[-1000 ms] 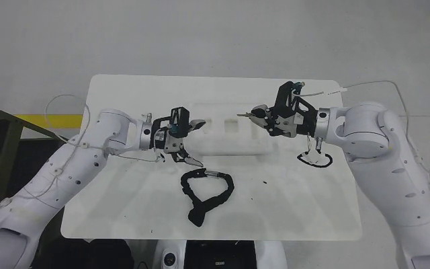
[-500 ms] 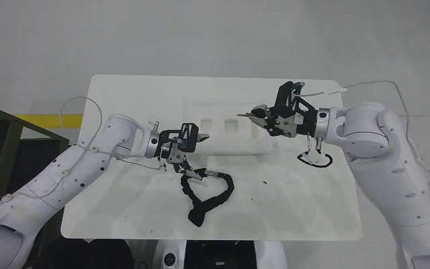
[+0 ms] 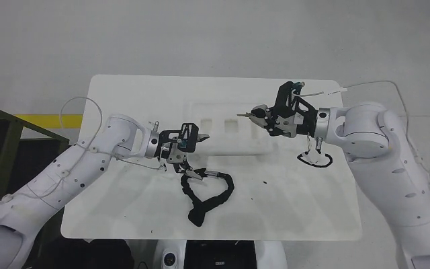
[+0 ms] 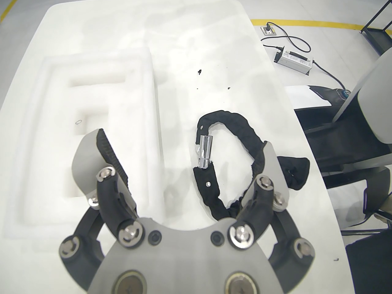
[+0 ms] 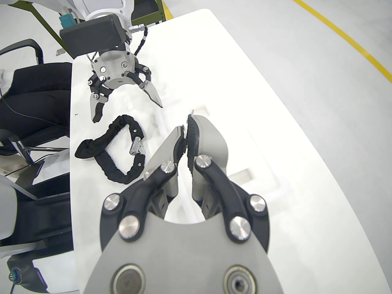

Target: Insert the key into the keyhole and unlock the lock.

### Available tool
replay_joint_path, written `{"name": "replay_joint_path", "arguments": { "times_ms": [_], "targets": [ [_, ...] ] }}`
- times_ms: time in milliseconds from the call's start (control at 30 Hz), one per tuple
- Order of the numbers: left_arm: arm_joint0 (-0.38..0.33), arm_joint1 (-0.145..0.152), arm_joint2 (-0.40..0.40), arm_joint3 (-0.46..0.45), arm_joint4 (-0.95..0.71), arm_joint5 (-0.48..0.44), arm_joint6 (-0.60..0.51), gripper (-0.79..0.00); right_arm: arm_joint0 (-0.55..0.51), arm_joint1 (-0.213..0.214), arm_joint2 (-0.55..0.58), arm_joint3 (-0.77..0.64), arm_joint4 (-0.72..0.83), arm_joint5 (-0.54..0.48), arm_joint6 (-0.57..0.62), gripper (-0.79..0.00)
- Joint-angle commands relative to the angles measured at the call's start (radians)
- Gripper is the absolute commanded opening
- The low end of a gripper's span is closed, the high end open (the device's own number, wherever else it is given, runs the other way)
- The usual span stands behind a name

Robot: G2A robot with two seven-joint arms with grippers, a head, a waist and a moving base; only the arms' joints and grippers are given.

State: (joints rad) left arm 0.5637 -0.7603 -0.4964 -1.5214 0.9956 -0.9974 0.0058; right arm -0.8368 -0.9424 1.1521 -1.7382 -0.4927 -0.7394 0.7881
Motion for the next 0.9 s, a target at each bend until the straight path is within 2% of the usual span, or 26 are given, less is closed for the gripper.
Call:
{"name": "replay_joint_path", "arguments": {
  "times_ms": [0, 233, 533, 867],
  "targets": [
    [0.010, -0.001, -0.004, -0.007, 0.008, 0.001, -0.018, 0.000, 0.000, 0.000, 0.000, 0.000, 0.000, 0.000, 0.000, -0.785],
    [0.021, -0.019, 0.038, -0.062, 0.087, -0.015, -0.104, 0.000, 0.000, 0.000, 0.000, 0.000, 0.000, 0.000, 0.000, -0.785],
    [-0.002, -0.053, 0.101, -0.029, 0.113, -0.015, -0.144, 0.000, 0.000, 0.000, 0.000, 0.000, 0.000, 0.000, 0.000, -0.785],
    [-0.002, -0.091, 0.123, 0.025, 0.152, -0.015, -0.166, 0.000, 0.000, 0.000, 0.000, 0.000, 0.000, 0.000, 0.000, -0.785]
  ]
}}
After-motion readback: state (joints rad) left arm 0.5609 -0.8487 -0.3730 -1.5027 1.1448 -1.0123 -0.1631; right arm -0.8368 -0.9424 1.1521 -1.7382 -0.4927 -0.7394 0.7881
